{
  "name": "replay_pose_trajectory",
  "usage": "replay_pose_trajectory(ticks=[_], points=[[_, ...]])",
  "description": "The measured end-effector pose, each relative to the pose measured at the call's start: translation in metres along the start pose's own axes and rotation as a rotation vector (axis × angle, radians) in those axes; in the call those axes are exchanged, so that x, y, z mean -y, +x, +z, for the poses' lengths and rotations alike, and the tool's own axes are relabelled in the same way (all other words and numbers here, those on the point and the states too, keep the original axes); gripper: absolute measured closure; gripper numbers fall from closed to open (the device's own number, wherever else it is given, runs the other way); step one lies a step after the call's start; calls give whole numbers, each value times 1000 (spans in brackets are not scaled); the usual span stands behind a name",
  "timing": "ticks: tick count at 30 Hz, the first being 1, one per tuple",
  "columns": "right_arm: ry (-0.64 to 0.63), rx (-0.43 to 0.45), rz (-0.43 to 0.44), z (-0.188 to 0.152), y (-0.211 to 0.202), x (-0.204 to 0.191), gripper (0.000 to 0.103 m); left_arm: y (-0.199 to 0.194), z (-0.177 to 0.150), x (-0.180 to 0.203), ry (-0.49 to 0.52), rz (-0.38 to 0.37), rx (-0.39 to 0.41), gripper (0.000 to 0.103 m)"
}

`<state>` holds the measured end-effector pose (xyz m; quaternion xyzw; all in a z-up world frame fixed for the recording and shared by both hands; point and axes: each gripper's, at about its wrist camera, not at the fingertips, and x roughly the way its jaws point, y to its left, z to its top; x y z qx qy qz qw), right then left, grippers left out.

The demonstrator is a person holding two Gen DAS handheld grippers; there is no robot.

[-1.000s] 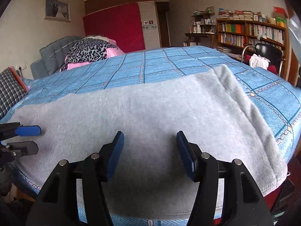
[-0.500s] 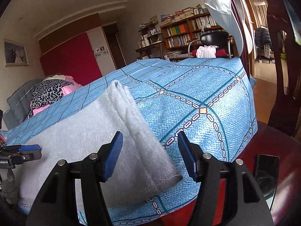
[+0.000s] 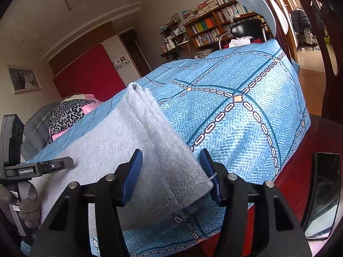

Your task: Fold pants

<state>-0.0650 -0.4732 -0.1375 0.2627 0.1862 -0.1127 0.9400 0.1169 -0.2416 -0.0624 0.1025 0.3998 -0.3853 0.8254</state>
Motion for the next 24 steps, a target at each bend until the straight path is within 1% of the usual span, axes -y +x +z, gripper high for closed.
replay_pose_trajectory(ticks=[1,3,6,9,13,19,20,22,24], points=[[10,-7,20,0,1,1,56,0,2,0,-2,-3,-1,34],[35,-21,58,0,3,3,67,0,4,1,-3,-12,-2,34],[43,-16,73,3,5,2,70,1,7,6,-2,-33,-5,34],[19,9,97,10,1,-10,72,3,12,14,7,-58,-7,34],[-72,46,93,15,-6,-32,73,4,20,24,15,-99,-8,34],[-210,75,93,7,-12,-72,74,2,37,32,0,-178,-12,34],[-228,76,94,4,-12,-78,74,2,40,33,-7,-194,-16,28],[-249,76,102,0,-12,-87,74,1,45,35,-28,-229,-17,20],[-265,77,111,-4,-12,-94,75,1,49,37,-41,-256,-21,20]])
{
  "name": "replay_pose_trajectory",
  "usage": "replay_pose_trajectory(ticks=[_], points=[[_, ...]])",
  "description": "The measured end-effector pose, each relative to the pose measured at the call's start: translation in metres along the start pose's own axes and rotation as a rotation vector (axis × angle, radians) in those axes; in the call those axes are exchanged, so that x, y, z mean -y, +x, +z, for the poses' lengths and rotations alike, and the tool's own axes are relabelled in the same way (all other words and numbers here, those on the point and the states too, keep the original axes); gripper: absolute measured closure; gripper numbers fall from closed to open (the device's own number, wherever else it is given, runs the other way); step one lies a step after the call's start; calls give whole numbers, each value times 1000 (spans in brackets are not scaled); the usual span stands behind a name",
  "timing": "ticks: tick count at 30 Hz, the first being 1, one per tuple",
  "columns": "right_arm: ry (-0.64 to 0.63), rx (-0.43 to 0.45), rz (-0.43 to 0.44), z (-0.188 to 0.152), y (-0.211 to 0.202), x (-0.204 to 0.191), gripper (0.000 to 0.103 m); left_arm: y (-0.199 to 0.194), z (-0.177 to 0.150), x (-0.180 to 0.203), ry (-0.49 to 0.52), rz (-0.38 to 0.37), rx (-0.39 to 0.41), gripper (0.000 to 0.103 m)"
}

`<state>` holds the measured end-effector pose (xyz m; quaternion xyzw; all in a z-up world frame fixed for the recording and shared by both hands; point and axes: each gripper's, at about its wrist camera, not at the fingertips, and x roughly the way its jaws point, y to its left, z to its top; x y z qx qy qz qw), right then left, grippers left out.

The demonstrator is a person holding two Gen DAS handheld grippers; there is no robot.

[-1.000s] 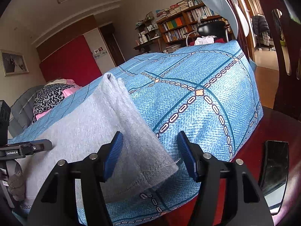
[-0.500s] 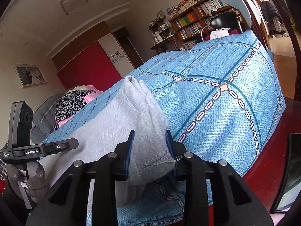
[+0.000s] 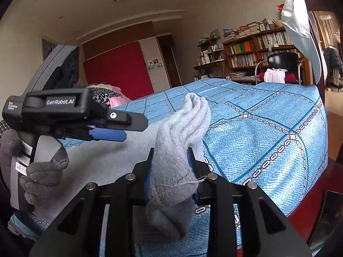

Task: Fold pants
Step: 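Lift the folded edge with both grippers and fold it over again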

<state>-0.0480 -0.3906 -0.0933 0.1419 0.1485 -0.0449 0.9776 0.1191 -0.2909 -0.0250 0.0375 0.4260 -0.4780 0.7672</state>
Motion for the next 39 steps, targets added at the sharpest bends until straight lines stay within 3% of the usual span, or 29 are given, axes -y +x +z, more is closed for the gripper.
replay_pose_trajectory(ticks=[9,13,16,18,20,23,28,30,34,39], points=[[-59,-25,35,-14,7,-34,75,9,8,12,-18,-69,-26,19],[-94,-34,33,-22,9,-47,75,23,13,24,30,-59,-59,19],[-90,-45,41,-22,12,-49,75,41,18,27,50,-9,-116,19],[-88,-47,41,-24,13,-51,75,52,20,26,45,11,-157,32],[-84,-50,40,-25,11,-51,75,61,20,19,18,23,-197,64],[-79,-55,39,-26,9,-52,74,61,17,8,-19,24,-194,82],[-75,-64,75,-23,-1,-52,71,43,13,3,-26,22,-161,86],[-49,-62,122,-19,-8,-49,58,33,11,2,-22,26,-143,86],[37,-54,225,-8,-24,-35,48,8,8,-3,-39,25,-103,86],[102,-31,312,2,-44,-18,47,-26,-3,-11,-63,33,-55,86]])
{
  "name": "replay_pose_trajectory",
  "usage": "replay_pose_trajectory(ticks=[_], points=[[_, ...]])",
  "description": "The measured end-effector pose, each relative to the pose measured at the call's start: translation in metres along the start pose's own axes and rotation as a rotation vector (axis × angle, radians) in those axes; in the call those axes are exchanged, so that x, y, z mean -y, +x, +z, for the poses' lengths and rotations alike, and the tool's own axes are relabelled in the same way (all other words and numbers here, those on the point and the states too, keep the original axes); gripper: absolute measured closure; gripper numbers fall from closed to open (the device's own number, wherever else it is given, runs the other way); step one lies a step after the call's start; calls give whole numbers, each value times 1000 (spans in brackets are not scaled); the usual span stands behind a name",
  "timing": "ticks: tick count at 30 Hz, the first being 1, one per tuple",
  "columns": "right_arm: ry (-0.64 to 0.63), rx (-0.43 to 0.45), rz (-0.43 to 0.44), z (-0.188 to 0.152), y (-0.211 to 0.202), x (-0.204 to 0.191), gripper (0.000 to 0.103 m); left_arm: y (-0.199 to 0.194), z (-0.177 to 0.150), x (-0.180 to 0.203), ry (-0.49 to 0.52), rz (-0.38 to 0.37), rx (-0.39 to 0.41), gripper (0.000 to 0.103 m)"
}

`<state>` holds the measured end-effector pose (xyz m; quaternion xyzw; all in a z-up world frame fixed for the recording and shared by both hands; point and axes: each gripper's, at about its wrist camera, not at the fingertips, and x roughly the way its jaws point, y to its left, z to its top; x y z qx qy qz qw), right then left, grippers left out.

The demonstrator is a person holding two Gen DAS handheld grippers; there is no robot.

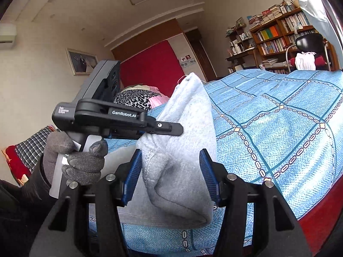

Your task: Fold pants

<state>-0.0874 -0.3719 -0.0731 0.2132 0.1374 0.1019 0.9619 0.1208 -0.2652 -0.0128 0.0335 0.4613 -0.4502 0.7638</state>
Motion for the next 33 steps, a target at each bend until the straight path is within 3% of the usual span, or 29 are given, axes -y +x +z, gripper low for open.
replay_pose_trajectory(ticks=[5,15,20,25,33], points=[[21,-17,71,3,-5,-4,46,-31,-21,-20,-28,30,38,86],[-4,-84,38,0,21,-22,47,-97,-63,-79,-122,137,120,86],[-29,-124,62,-3,39,-39,47,-107,-92,-112,-183,176,105,86],[-75,-172,110,-6,61,-67,47,-100,-113,-135,-234,157,75,85],[-165,-288,183,-20,103,-104,47,-108,-123,-144,-243,109,120,85]])
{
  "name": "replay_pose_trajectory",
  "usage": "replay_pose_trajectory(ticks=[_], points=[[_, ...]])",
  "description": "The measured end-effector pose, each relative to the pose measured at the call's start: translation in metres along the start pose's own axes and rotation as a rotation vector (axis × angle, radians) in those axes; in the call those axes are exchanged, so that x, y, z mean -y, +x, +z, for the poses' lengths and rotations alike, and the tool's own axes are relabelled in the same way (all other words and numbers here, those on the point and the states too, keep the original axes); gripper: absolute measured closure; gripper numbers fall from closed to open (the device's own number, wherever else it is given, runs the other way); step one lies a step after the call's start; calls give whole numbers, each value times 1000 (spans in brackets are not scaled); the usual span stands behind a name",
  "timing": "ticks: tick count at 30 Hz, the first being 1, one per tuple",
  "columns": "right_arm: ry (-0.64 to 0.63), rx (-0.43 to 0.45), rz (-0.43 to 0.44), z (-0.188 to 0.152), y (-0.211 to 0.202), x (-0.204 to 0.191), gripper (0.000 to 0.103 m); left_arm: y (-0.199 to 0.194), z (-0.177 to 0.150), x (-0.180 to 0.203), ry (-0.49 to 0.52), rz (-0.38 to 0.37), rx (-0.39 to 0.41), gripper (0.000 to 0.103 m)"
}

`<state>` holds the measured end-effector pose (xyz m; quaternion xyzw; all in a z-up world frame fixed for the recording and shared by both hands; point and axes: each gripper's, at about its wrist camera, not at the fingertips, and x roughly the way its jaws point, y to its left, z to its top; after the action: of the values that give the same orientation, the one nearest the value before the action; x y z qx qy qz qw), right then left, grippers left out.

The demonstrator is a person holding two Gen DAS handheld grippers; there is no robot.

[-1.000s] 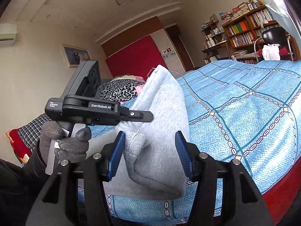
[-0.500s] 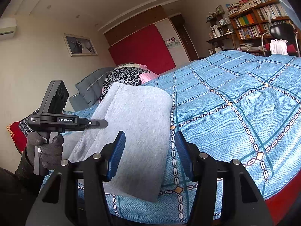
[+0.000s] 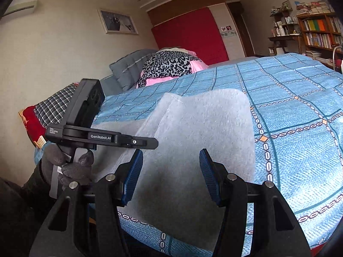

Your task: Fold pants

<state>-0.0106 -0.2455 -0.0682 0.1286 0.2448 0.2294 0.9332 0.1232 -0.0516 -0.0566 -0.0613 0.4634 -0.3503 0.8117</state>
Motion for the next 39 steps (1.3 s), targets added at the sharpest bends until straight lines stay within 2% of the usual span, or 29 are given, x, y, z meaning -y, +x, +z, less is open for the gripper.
replay_pose_trajectory(ticks=[4,10,14,16,18,21,24,28,31,36,39], points=[[16,-67,-17,-7,25,7,47,-6,-2,-4,7,2,21,85],[-25,-74,-40,-15,36,7,44,0,-8,-16,-21,-21,24,82],[-24,-88,-35,-11,38,8,42,-9,-8,-10,1,35,42,72],[2,-96,-12,-4,36,11,42,-17,-7,-7,13,87,68,65],[34,-82,1,6,29,17,42,-28,-7,-6,24,111,105,64],[56,-40,-18,25,18,27,42,-43,-5,-1,30,110,157,64],[56,-26,-57,45,17,39,42,-51,-6,14,84,83,189,64],[60,-60,-50,74,36,58,42,-45,-14,38,169,10,165,64],[79,-99,-24,89,58,74,42,-33,-24,48,200,-24,115,64],[135,-178,-26,104,99,103,42,-10,-39,42,187,7,33,64],[131,-220,-50,104,114,106,42,-9,-46,33,168,-16,42,64]])
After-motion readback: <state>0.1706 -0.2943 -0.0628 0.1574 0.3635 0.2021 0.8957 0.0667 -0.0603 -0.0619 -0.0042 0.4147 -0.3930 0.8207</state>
